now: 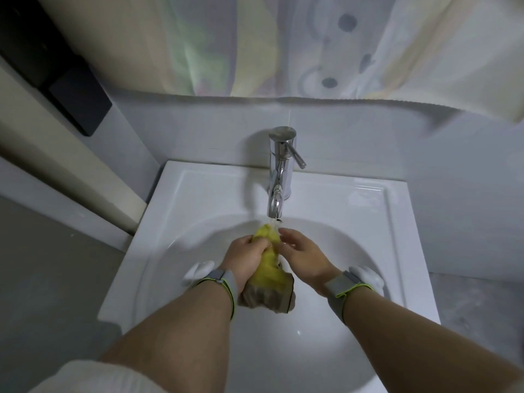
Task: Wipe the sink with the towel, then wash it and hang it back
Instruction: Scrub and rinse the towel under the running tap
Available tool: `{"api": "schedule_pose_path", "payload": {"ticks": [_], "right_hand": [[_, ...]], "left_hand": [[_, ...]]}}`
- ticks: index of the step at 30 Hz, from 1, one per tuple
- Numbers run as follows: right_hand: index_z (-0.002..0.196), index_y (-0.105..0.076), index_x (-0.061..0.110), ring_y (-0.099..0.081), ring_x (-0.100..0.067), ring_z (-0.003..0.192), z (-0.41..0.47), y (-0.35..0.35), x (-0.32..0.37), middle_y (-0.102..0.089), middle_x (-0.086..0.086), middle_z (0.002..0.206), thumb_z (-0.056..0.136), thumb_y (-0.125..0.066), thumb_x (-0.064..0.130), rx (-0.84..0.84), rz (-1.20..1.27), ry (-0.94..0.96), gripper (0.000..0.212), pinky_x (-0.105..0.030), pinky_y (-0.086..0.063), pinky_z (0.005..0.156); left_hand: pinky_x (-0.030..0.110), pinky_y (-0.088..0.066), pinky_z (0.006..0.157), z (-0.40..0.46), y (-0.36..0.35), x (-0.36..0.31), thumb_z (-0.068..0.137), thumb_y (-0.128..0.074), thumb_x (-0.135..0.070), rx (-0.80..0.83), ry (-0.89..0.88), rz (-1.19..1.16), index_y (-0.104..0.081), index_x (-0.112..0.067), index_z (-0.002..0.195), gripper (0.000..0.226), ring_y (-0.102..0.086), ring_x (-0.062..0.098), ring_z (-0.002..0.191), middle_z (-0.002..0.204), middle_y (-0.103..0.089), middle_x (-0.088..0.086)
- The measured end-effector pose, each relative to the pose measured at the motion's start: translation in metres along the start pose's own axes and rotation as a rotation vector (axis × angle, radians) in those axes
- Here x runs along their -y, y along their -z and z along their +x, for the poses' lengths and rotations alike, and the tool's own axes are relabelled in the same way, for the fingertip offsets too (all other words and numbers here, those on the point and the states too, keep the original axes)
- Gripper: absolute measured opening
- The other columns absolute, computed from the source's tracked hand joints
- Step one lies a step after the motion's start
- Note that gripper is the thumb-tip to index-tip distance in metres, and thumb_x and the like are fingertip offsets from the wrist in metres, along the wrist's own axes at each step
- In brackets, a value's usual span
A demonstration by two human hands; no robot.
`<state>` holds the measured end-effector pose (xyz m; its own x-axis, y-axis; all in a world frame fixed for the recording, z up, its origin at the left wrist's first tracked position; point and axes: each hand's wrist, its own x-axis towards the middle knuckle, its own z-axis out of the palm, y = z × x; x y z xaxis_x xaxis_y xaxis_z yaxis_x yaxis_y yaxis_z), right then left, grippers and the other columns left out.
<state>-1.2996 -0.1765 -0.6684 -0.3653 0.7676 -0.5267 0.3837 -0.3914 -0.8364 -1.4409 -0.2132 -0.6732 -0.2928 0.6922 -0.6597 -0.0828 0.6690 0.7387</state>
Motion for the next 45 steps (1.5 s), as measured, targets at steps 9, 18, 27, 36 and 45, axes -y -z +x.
{"api": "schedule_pose_path", "payload": {"ticks": [9,18,27,36,45], "right_hand": [[0.102,-0.063,0.014,-0.063,-0.026,0.092,0.021,-0.011,-0.006,-0.066,-0.007,0.096,0.094,-0.057,0.034,-0.090,-0.256,-0.062,0.023,-0.045,-0.054,0.087],[0.110,-0.056,0.017,-0.061,-0.026,0.094,0.035,-0.008,-0.024,-0.062,-0.008,0.107,0.099,-0.049,0.031,-0.235,0.025,-0.198,0.019,-0.041,-0.056,0.078],[0.118,-0.062,0.009,-0.065,-0.031,0.106,0.033,0.016,-0.028,-0.070,-0.011,0.115,0.089,-0.067,0.012,0.092,0.318,-0.394,0.029,-0.043,-0.054,0.092],[0.119,-0.059,0.017,-0.070,-0.029,0.090,0.032,0.016,-0.029,-0.071,-0.011,0.111,0.100,-0.054,0.024,0.021,0.378,-0.379,0.021,-0.037,-0.058,0.063],[0.120,-0.062,0.030,-0.067,-0.030,0.084,0.028,0.021,-0.031,-0.071,-0.012,0.110,0.098,-0.052,0.013,0.210,0.276,-0.341,0.029,-0.042,-0.056,0.062]], "left_hand": [[0.042,-0.055,0.092,0.011,0.021,0.011,0.076,-0.073,-0.043,0.163,0.057,0.274,-0.073,-0.017,0.095,0.033,-0.071,0.024,0.091,0.096,-0.075,0.004],[0.028,-0.053,0.059,0.023,0.037,0.017,0.071,-0.085,-0.015,0.117,0.079,0.378,-0.068,-0.013,0.089,0.024,-0.060,0.019,0.065,0.082,-0.066,0.009],[0.041,-0.060,0.074,0.029,0.048,0.020,0.073,-0.085,-0.012,-0.051,0.152,-0.145,-0.062,-0.014,0.109,0.043,-0.069,0.028,0.090,0.106,-0.069,0.013],[0.030,-0.054,0.062,0.027,0.048,0.033,0.084,-0.071,-0.002,0.077,0.222,0.023,-0.064,-0.009,0.113,0.031,-0.066,0.025,0.076,0.096,-0.071,0.013],[0.049,-0.058,0.080,0.031,0.046,0.035,0.093,-0.048,-0.012,-0.029,0.015,0.228,-0.056,-0.030,0.111,0.026,-0.067,0.031,0.092,0.103,-0.068,0.009]]}}
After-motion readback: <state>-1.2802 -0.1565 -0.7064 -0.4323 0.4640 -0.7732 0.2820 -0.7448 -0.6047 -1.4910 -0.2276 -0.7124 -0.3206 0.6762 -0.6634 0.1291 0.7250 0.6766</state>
